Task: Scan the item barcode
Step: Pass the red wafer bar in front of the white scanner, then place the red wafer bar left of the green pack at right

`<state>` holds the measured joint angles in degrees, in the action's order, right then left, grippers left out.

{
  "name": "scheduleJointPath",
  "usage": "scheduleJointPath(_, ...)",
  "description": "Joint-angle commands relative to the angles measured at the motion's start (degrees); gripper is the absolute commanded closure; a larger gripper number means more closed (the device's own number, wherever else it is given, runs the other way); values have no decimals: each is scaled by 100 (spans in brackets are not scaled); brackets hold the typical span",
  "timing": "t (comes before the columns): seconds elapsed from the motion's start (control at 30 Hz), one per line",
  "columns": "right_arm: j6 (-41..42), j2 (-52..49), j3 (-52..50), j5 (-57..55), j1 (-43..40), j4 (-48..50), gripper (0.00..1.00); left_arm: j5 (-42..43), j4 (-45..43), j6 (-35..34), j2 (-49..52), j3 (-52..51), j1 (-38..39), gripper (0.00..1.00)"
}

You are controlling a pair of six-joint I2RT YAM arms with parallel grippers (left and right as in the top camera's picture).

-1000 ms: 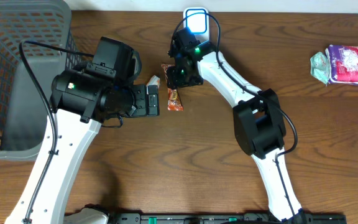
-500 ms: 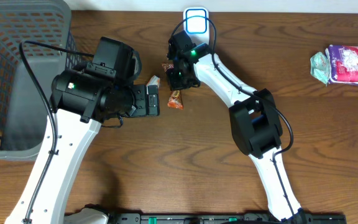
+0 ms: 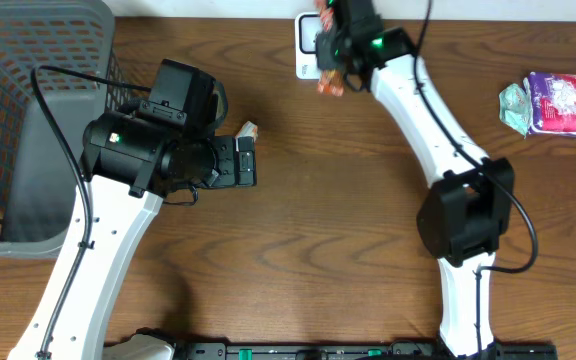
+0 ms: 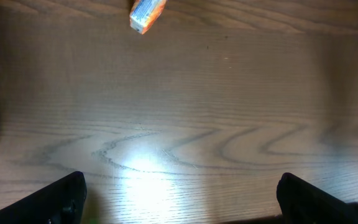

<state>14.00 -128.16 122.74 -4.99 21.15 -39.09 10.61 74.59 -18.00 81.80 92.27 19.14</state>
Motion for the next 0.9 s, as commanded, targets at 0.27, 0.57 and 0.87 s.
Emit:
scheduleJointPath(0.27, -72, -710, 24, -131, -4, 553, 99, 28, 20, 33, -15, 22, -20, 2)
scheduleJointPath(0.57, -33, -326, 28, -986, -197, 291, 99, 31, 20, 33, -15, 22, -20, 2)
scheduleJointPath(0.87, -1283, -31, 24, -2063, -1228, -914, 99, 28, 20, 33, -15, 22, -20, 2)
